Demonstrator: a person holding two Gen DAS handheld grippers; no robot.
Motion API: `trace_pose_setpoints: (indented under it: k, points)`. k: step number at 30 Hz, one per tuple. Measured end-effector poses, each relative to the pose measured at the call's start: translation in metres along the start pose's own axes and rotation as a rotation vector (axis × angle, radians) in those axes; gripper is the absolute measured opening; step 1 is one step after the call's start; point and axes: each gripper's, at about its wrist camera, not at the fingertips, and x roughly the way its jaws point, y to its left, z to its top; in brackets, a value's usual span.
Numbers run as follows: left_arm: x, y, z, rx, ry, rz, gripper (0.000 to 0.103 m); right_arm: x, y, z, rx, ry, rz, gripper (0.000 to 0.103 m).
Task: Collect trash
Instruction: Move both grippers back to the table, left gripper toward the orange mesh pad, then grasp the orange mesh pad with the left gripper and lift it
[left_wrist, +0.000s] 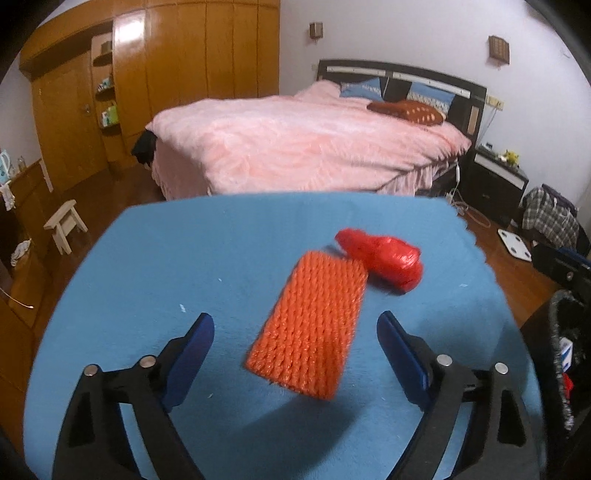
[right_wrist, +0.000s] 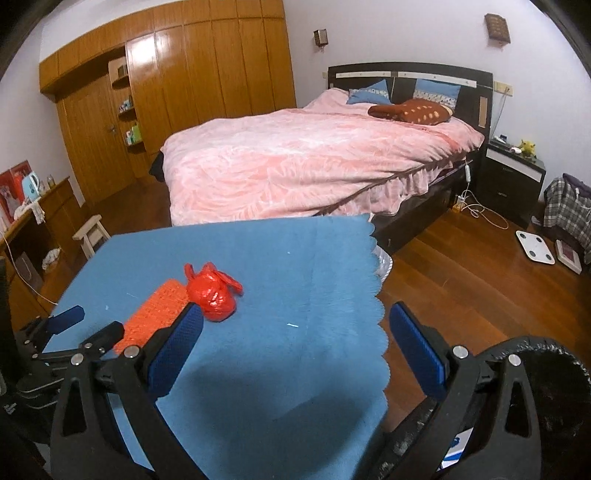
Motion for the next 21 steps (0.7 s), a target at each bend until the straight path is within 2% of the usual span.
trace_pose_setpoints:
  k: [9, 13, 19, 21]
  points:
    - [0.031, -0.004, -0.009, 0.001, 0.085, -0.013, 0.077, 0.020, 0.008, -0.003, -0.025, 0.030, 0.001, 0.098]
    - [0.038, -0.004, -0.010, -0.003, 0.116, -0.031, 0.064, 0.027, 0.012, -0.004, -0.039, 0.045, 0.003, 0.098]
    - [0.037, -0.001, -0.009, -0.023, 0.105, -0.058, 0.026, 0.040, 0.021, -0.007, -0.052, 0.071, 0.007, 0.098]
    - [0.035, 0.000, -0.009, -0.031, 0.100, -0.064, 0.024, 0.046, 0.025, -0.008, -0.056, 0.080, 0.009, 0.098]
